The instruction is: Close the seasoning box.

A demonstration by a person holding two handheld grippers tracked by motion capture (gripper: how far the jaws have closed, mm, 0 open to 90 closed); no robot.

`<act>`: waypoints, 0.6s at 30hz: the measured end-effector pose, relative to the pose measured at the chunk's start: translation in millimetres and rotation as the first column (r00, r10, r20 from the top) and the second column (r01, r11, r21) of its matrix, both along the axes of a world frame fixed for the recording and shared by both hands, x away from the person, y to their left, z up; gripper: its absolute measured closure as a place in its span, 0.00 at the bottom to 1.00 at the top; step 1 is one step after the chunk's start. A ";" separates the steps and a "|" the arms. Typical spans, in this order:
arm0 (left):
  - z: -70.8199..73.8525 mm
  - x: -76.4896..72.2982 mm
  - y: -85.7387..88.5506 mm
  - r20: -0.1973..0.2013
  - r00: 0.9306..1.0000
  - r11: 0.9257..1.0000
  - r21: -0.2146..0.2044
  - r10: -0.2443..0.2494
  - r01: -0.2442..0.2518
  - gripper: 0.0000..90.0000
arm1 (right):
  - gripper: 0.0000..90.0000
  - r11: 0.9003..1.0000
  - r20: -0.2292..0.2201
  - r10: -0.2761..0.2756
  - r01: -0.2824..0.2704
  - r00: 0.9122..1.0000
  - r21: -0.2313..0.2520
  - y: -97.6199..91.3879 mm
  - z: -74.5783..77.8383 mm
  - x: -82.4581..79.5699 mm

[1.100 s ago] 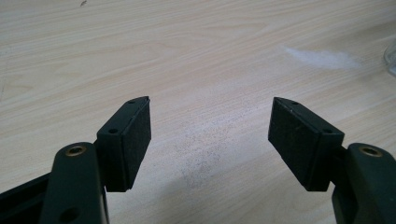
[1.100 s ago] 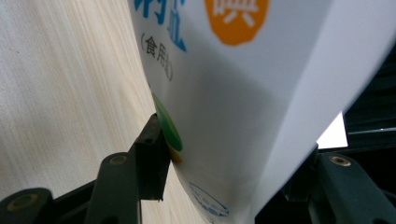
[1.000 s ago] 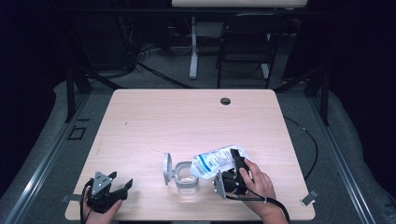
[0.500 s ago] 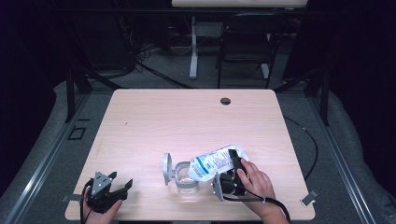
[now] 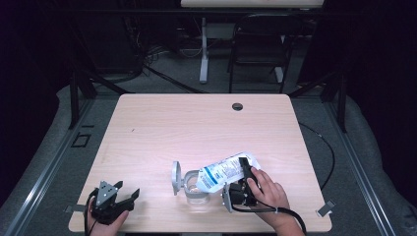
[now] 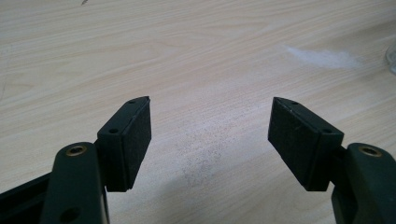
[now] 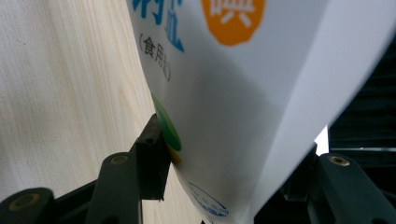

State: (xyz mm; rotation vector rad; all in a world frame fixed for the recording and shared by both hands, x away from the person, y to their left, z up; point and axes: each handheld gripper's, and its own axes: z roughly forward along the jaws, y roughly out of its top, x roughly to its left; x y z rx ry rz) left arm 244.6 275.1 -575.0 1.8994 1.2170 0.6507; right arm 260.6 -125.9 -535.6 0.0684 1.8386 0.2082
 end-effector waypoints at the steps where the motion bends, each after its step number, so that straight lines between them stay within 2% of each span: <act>1: 0.0 0.1 0.2 0.002 1.000 1.000 -0.001 0.000 0.000 0.34 | 0.51 1.000 0.001 -0.002 0.002 1.000 -0.012 0.3 0.3 0.0; 5: -0.1 0.2 0.3 0.001 1.000 1.000 0.001 -0.001 0.001 0.34 | 0.52 1.000 0.016 0.012 -0.012 1.000 -0.017 0.8 -0.9 1.1; 9: -0.4 0.0 -0.7 0.001 1.000 1.000 0.000 -0.002 0.002 0.34 | 0.52 0.999 0.031 0.024 -0.023 0.999 -0.047 1.7 -1.7 1.2; 17: -0.2 -0.2 -0.5 0.001 1.000 1.000 0.000 -0.004 0.004 0.34 | 0.52 0.997 0.047 0.021 -0.017 0.999 -0.082 2.5 0.6 0.4; 18: -0.1 -0.2 -0.5 0.002 1.000 1.000 0.001 -0.004 0.004 0.34 | 0.52 0.997 0.047 0.029 -0.025 0.998 -0.073 2.3 0.1 1.0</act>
